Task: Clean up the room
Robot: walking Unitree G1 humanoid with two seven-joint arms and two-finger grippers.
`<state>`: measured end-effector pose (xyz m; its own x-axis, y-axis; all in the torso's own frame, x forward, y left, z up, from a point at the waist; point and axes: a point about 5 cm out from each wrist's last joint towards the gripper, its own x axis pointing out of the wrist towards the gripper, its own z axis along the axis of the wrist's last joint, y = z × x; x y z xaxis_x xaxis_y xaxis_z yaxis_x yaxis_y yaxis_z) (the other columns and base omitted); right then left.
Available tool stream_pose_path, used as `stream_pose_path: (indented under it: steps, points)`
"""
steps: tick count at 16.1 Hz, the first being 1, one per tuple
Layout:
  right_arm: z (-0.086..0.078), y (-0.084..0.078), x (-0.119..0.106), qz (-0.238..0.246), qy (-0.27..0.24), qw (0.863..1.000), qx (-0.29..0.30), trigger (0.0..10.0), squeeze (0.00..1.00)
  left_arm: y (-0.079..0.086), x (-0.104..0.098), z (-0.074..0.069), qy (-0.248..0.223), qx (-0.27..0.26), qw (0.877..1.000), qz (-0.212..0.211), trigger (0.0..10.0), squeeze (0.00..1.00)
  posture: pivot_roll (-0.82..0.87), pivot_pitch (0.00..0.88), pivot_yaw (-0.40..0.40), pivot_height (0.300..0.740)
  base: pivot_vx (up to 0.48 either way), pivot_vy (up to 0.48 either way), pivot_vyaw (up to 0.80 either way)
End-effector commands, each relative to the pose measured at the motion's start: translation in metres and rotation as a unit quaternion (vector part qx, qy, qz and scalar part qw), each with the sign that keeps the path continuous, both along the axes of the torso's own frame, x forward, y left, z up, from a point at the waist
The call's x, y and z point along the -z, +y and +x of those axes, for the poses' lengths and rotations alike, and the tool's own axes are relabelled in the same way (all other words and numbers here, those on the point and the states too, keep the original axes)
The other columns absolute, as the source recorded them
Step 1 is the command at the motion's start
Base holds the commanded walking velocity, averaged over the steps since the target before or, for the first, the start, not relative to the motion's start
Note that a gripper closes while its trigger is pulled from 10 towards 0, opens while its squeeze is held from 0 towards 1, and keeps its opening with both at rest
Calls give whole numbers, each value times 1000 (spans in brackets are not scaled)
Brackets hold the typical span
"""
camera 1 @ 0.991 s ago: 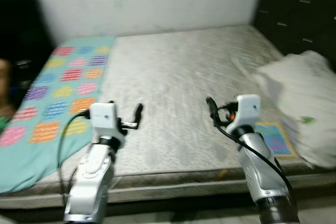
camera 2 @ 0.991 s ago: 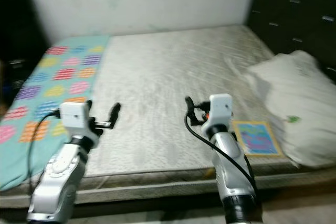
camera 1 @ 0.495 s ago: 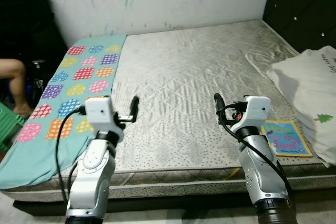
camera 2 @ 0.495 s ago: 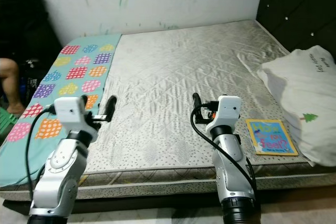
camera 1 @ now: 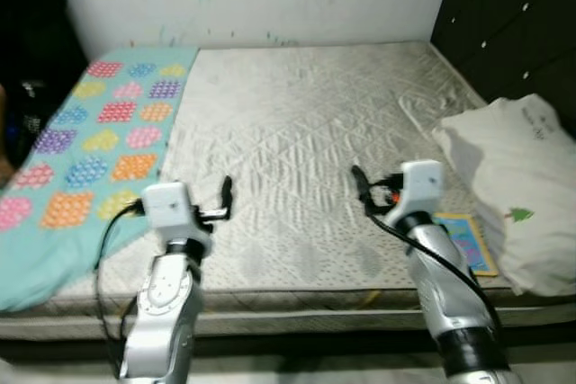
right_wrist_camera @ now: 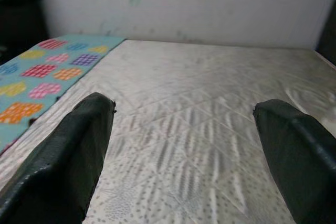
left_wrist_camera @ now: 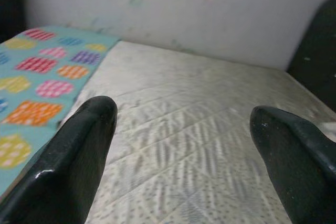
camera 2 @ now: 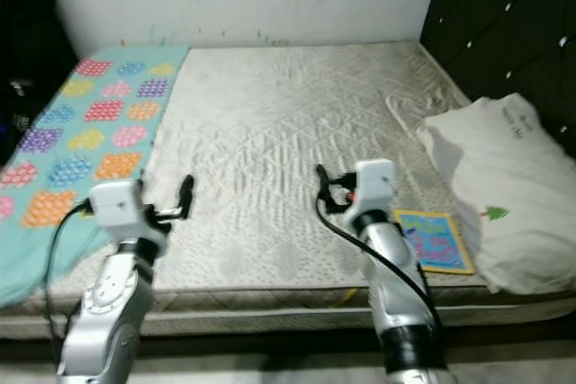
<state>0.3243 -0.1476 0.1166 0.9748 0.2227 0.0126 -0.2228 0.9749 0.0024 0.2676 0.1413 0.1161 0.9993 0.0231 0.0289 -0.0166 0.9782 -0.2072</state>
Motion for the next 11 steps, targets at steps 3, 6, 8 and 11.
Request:
stream_pose_path:
  steps: [3, 6, 8, 11]
  points:
    - [7, 22, -2, -10, 5, 999, -47, 10000, 0, 8, 0, -9, -2, -41, 999, -16, 10000, 0, -56, 0, -47, 740, 0, 0, 0]
    - [9, 28, -5, -9, -2, 998, -55, 10000, 0, 13, 0, -8, -2, -46, 999, -12, 10000, 0, -63, 0, -35, 740, 0, 0, 0]
    - [9, 23, -7, 2, -8, 999, -49, 10000, 0, 16, -1, -7, -4, -50, 999, -14, 10000, 0, -78, 0, -27, 740, 0, 0, 0]
    - [7, 17, -2, -4, 1, 999, -39, 10000, 0, 7, -1, -3, -5, -35, 999, -29, 10000, 0, -101, 0, -15, 740, 0, 0, -267]
